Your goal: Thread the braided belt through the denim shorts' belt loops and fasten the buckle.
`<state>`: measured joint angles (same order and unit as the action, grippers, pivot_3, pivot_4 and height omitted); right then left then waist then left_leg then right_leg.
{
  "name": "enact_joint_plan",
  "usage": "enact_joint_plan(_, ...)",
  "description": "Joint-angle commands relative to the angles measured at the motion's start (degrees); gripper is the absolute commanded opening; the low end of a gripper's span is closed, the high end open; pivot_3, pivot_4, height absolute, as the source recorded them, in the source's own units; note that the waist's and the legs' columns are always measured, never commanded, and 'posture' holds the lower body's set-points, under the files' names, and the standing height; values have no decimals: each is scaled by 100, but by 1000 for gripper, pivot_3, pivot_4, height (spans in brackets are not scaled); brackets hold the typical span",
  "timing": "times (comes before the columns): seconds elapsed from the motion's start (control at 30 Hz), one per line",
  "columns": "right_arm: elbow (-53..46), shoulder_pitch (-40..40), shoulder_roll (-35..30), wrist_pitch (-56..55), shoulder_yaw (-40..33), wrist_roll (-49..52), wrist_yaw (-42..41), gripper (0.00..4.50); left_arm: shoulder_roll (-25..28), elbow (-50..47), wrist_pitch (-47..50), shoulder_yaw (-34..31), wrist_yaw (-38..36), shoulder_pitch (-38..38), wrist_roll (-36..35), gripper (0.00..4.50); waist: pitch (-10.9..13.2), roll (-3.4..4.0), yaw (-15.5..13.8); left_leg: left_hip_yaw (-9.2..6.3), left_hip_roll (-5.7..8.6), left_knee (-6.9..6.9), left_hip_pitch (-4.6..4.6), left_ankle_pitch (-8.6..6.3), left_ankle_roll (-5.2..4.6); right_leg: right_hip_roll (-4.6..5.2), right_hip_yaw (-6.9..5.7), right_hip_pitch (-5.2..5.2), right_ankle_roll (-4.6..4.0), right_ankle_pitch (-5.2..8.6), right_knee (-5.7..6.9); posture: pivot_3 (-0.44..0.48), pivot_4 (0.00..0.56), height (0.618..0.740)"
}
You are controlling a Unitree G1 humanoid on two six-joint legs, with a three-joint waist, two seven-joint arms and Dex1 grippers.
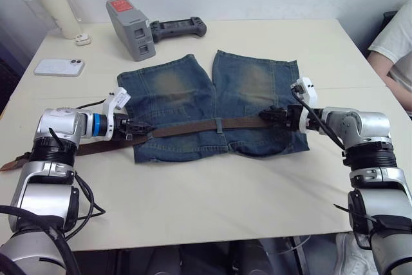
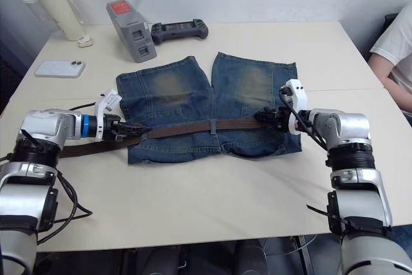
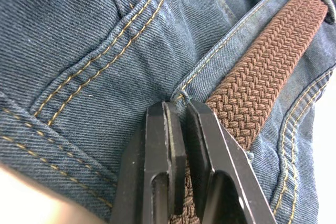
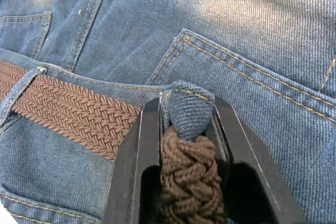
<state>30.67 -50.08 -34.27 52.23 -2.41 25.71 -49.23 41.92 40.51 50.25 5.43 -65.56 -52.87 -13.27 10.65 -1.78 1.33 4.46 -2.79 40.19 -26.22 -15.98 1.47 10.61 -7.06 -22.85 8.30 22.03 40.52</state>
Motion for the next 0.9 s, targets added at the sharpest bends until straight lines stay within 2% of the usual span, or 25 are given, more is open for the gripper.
enact_joint_plan(0.03,-495,63,9,119,-294,219,-10,413,-47,244,-231,-66,151,-122,124,123,0,0,-3,-1,0,1,0,0,0,0,0,0,0,0,1,0,150,664)
enact_joint_plan(0.23,-1319,218,145,427,-587,435,287,413,-154,919,-1271,-216,611,-396,354,123,0,0,10,-4,-1,5,1,1,1,0,0,0,0,0,10,0,150,664)
enact_joint_plan(0.37,-1820,359,304,637,-662,541,550,413,-250,1177,-1613,-262,566,-566,396,123,0,0,14,-4,-1,6,1,1,1,0,-2,0,0,0,11,0,150,664)
enact_joint_plan(0.5,-2423,563,520,922,-778,728,878,413,-263,1268,-1887,-219,328,-686,494,1569,0,0,20,-5,-1,6,-2,1,1,0,-5,-2,0,0,11,0,150,664)
enact_joint_plan(0.6,-2730,718,528,1106,-870,854,987,413,-198,1254,-1444,-391,147,-883,333,2936,0,0,23,-6,-1,4,-10,1,1,1,-14,-8,0,0,9,0,150,664)
enact_joint_plan(0.8,-2845,864,483,1144,-878,921,1052,413,-194,1319,-428,-742,187,-1219,70,3024,0,0,37,1,-3,-2,-18,1,1,2,-16,-30,0,0,13,0,150,664)
enact_joint_plan(0.9,-2829,884,474,1139,-928,967,1060,413,-131,1186,-153,-515,54,-1103,234,3024,0,0,46,11,-3,-8,-16,1,1,6,-16,-42,0,0,20,0,150,664)
